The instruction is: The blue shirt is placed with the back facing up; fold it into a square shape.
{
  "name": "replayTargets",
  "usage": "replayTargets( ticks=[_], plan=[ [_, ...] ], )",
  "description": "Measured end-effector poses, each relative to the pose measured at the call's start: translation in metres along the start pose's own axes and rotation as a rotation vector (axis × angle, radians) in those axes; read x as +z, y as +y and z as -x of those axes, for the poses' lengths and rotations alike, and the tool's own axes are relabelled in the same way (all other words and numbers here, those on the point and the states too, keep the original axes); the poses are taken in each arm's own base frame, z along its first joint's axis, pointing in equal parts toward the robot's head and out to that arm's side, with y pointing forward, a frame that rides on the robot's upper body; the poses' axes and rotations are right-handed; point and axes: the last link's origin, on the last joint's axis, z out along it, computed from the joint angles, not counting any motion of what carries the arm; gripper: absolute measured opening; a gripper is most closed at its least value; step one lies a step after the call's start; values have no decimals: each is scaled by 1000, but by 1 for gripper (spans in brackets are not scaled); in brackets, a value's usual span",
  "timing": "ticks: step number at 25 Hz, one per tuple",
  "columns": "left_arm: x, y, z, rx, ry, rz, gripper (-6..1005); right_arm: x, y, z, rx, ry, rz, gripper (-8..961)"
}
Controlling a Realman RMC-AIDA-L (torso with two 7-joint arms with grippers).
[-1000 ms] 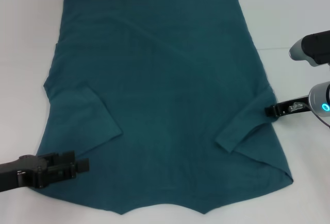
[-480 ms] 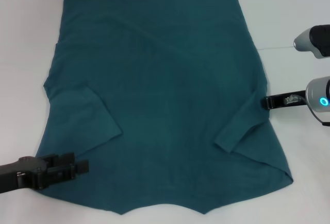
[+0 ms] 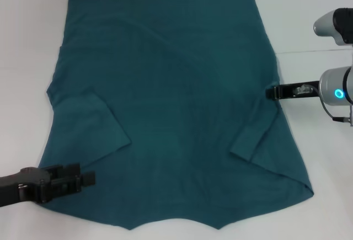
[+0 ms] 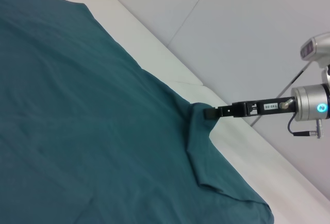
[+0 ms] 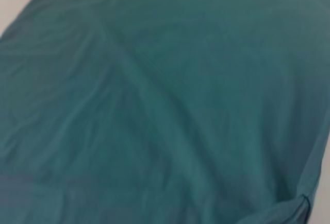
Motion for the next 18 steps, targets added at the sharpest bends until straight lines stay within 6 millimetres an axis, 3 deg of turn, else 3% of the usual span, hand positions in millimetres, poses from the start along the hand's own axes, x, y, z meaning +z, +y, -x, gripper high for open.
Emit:
replayTargets(
  ticks=[18],
  plan=[
    [0,-1,-1,15,-13,-5,703,11,3,2,166,-63,24,95]
  ],
)
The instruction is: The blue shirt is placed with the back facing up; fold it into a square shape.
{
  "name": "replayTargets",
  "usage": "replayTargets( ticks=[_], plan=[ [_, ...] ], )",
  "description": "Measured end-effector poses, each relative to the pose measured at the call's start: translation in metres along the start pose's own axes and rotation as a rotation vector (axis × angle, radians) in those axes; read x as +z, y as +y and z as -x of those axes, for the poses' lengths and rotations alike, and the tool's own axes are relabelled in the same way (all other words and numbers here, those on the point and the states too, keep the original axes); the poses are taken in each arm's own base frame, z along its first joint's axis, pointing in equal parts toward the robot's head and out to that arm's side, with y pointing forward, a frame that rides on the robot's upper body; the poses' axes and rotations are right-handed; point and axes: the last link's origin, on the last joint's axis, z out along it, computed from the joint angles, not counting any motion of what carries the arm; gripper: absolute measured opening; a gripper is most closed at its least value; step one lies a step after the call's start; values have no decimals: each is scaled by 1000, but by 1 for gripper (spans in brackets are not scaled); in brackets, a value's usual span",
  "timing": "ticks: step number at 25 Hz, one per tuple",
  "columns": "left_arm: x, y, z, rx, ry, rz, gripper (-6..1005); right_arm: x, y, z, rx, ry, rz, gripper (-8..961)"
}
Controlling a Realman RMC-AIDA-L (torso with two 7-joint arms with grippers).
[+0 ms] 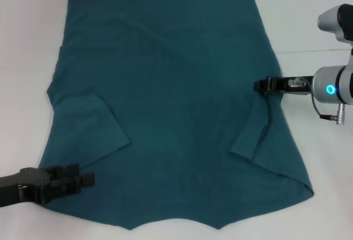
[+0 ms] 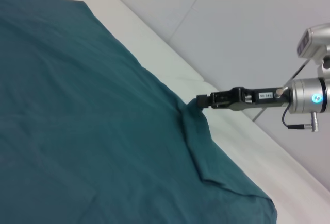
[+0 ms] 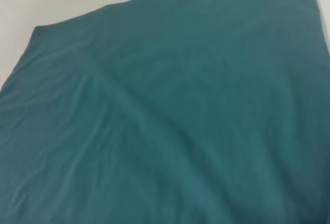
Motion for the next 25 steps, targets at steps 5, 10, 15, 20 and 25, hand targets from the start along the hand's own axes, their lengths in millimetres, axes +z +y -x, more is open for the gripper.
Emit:
replayTargets(
  ticks=[5,10,15,20,25],
  plan=[
    [1,0,-1,7,-13,-1,703,10,12,4,-13,-3,9,380],
    [1,-1,-2,10,-15,-1,703,19,22,8,-37,-4,5,583],
    [1,-1,-2,11,-15,-1,704,24,25,12,-56,-9,-7,611],
    [1,-1,-2,11,-15,-2,705,28,29,14,-85,-13,-15,613],
    [1,-2,-2,10,-11,-11,706,23,32,24,-144,-33,-9,610]
  ],
)
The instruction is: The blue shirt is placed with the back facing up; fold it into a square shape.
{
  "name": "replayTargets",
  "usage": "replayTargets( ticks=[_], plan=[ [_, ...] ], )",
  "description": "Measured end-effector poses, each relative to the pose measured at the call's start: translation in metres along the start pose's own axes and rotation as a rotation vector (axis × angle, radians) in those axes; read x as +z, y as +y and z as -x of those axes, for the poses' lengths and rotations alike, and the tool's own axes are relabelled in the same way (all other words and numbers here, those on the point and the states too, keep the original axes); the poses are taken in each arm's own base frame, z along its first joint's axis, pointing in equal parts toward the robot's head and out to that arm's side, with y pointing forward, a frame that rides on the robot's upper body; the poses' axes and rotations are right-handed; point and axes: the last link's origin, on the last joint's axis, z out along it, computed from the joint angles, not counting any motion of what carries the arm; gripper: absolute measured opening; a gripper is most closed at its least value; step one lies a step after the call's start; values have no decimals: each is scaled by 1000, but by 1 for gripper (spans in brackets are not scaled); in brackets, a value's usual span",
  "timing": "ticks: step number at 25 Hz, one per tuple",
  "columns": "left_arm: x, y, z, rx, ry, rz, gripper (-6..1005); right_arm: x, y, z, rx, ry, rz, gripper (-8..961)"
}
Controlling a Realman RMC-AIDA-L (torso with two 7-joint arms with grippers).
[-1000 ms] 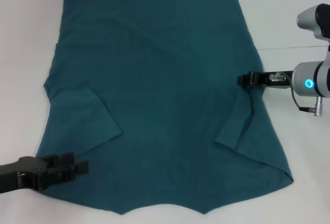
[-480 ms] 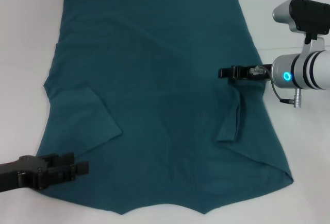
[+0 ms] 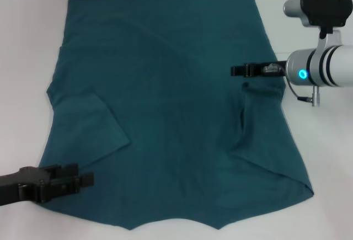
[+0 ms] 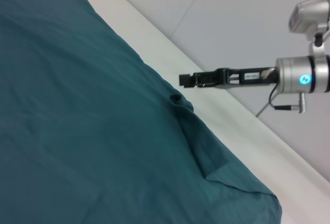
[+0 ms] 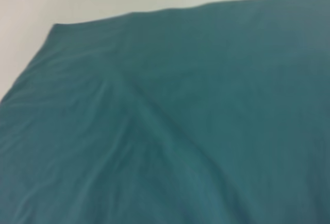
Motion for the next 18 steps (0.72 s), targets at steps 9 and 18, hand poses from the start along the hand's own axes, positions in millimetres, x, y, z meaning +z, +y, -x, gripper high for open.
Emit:
replayTargets(
  ticks=[9,18],
  plan=[
    [-3,0,0,-2,7,-6,707,-50,-9,31,-152,25,52,606],
    [-24,-6,-5,-90,28,-79,709,-98,8,27,-316,178,148,603]
  ],
)
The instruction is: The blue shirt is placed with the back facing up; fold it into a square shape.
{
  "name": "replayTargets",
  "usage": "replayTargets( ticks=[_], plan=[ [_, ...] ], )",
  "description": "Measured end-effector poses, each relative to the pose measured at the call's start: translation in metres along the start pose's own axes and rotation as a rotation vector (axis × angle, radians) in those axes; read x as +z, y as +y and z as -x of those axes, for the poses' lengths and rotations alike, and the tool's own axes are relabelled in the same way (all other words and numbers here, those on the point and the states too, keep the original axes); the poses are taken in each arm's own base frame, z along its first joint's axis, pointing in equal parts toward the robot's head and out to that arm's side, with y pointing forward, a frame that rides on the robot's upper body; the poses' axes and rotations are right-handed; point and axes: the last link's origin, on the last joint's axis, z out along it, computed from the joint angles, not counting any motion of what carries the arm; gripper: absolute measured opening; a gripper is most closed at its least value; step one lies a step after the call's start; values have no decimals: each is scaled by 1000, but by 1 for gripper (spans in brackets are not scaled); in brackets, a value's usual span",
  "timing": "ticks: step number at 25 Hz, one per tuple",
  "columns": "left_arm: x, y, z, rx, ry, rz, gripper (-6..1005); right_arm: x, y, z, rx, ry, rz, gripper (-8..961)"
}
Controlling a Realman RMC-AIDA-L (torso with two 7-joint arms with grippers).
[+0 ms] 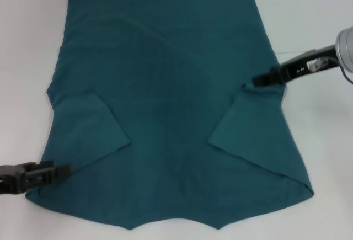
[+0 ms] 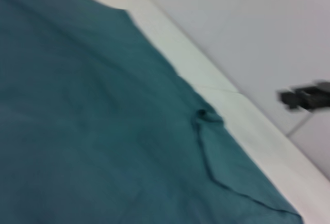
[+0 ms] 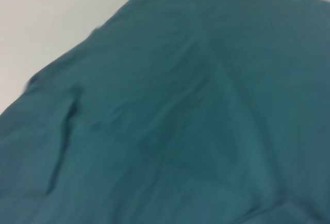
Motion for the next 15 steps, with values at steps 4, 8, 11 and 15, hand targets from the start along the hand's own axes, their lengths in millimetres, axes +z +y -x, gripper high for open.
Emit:
replayTargets(
  ticks=[4,8,11,15],
  plan=[
    [-13,-6,0,-175,-53,-99,710,-4,14,-2,-44,58,66,603],
    [-20,-13,4,-348,-126,-216,711,-3,19,3,-67,76,71,603],
    [-22,-19,5,-407,-148,-283,711,-1,21,5,-86,94,63,603],
    [-21,-27,5,-417,-157,-343,712,3,25,8,-110,107,54,602]
  ],
)
